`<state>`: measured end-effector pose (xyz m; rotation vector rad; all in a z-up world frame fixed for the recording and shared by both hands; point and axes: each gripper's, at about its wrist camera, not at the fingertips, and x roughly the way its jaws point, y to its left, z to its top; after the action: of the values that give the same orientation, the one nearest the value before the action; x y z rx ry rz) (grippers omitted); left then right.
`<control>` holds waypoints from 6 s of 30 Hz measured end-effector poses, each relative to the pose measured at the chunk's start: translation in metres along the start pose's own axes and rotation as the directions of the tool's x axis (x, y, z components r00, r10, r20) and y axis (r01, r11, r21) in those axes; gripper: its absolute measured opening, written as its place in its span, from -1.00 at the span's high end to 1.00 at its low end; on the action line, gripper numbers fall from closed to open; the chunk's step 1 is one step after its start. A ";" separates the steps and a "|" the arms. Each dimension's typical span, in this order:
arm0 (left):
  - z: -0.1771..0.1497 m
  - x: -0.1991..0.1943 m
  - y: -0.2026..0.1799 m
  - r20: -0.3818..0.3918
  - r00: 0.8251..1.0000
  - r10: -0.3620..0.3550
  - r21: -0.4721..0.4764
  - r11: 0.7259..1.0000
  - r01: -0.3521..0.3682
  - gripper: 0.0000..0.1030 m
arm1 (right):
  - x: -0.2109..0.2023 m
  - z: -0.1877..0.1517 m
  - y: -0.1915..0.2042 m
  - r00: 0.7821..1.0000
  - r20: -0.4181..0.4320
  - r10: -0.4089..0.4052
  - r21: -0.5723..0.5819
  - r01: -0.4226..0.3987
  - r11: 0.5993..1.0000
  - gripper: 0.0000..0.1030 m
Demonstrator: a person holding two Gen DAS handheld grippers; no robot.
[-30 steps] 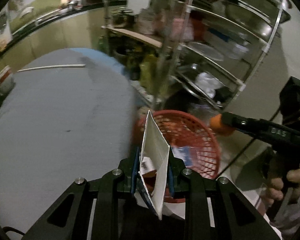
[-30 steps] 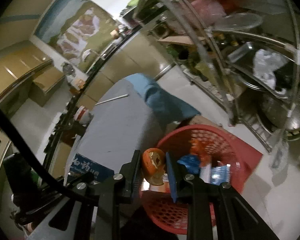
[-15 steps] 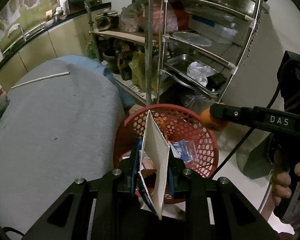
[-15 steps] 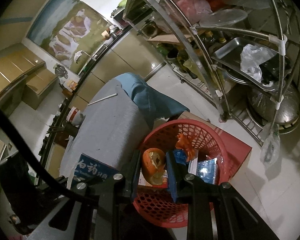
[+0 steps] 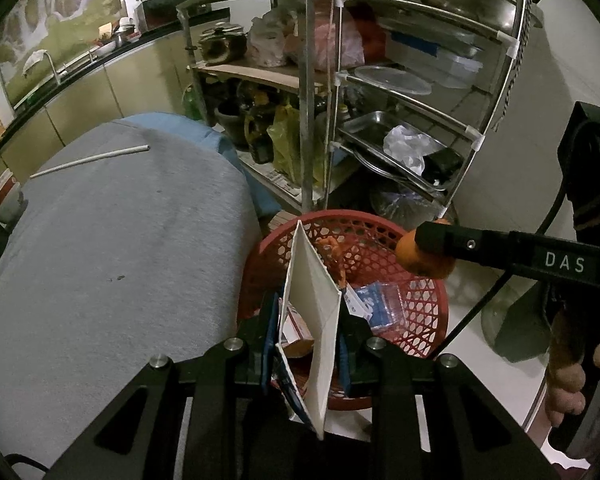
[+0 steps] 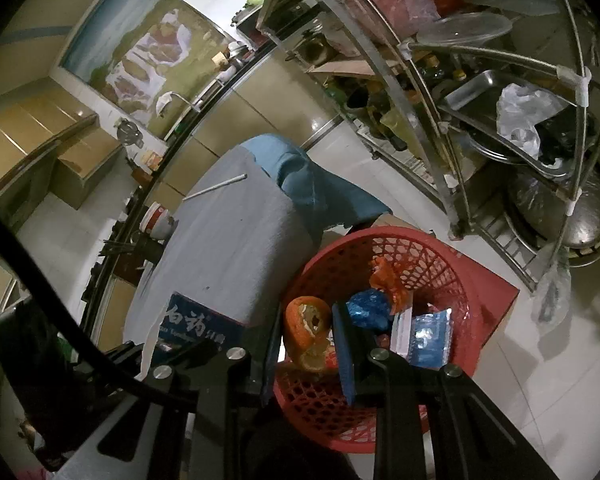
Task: Collect trash
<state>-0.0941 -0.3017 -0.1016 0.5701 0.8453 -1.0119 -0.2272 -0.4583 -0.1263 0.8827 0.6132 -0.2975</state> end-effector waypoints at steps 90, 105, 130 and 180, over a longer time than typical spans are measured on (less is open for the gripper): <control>-0.041 -0.089 0.101 0.132 0.897 0.421 -0.266 0.887 -0.377 -0.55 | 0.007 -0.009 0.064 0.996 0.042 0.084 -0.083 -0.080 0.993 -0.34; -0.110 -0.180 0.120 0.119 0.743 0.658 -0.432 0.709 -0.558 -0.71 | -0.014 -0.064 0.163 0.984 0.033 0.173 -0.330 -0.153 0.932 -0.34; -0.179 -0.277 0.136 0.064 0.609 0.791 -0.666 0.488 -0.564 -0.71 | -0.074 -0.138 0.289 0.966 0.123 0.229 -0.640 -0.099 0.762 -0.34; -0.181 -0.289 0.121 0.087 0.577 0.812 -0.643 0.489 -0.590 -0.71 | -0.087 -0.185 0.301 0.942 0.237 0.236 -0.707 0.001 0.707 -0.34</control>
<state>-0.1246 0.0303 0.0388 0.1521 0.4099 -0.0315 -0.2198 -0.1290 0.0274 0.1159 0.3175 -0.0602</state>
